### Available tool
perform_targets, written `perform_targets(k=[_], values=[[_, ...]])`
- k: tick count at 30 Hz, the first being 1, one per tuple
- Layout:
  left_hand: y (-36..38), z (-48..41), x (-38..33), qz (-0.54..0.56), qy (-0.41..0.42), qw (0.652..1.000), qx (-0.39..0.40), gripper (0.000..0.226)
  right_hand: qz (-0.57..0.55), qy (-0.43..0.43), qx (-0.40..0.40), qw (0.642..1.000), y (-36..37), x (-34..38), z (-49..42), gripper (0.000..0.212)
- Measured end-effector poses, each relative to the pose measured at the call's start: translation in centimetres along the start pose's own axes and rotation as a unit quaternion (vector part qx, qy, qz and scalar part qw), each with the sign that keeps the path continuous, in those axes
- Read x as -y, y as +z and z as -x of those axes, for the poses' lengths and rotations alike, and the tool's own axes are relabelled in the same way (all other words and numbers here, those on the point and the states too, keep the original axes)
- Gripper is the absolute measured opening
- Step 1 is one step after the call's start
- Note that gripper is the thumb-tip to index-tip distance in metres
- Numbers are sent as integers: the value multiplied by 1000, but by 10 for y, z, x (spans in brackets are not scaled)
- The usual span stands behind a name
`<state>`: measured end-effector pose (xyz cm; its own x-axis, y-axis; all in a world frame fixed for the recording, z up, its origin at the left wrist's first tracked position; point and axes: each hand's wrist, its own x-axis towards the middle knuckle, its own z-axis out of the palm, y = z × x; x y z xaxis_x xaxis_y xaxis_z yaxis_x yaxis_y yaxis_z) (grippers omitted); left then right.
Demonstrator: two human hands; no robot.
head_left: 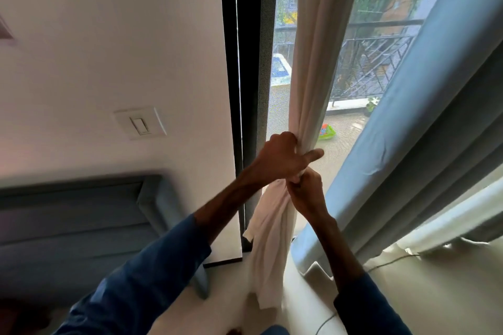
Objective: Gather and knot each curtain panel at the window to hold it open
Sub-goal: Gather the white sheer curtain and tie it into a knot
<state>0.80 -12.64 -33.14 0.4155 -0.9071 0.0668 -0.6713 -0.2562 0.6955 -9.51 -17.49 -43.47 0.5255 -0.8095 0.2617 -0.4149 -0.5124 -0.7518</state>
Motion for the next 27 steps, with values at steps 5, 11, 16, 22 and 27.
perform_targets(k=[5, 11, 16, 22, 27], values=[[-18, -2, 16, 82, -9, 989, 123, 60, -39, 43, 62, 996, -15, -11, -2, 38], [-19, 3, 42, 96, 87, 982, 138, 46, -106, 79, 78, 988, -19, -16, -2, 57], [15, 24, 85, 12, 84, 996, 22, 35, -162, 146, 77, 973, -20, -19, -5, 68], [62, 38, 99, 53, 16, 998, 12, 37, -203, 178, 59, 961, -12, -12, -5, 53], [50, 39, 99, 160, -57, 985, 16, 38, -207, 194, 26, 959, -17, -8, -5, 40]])
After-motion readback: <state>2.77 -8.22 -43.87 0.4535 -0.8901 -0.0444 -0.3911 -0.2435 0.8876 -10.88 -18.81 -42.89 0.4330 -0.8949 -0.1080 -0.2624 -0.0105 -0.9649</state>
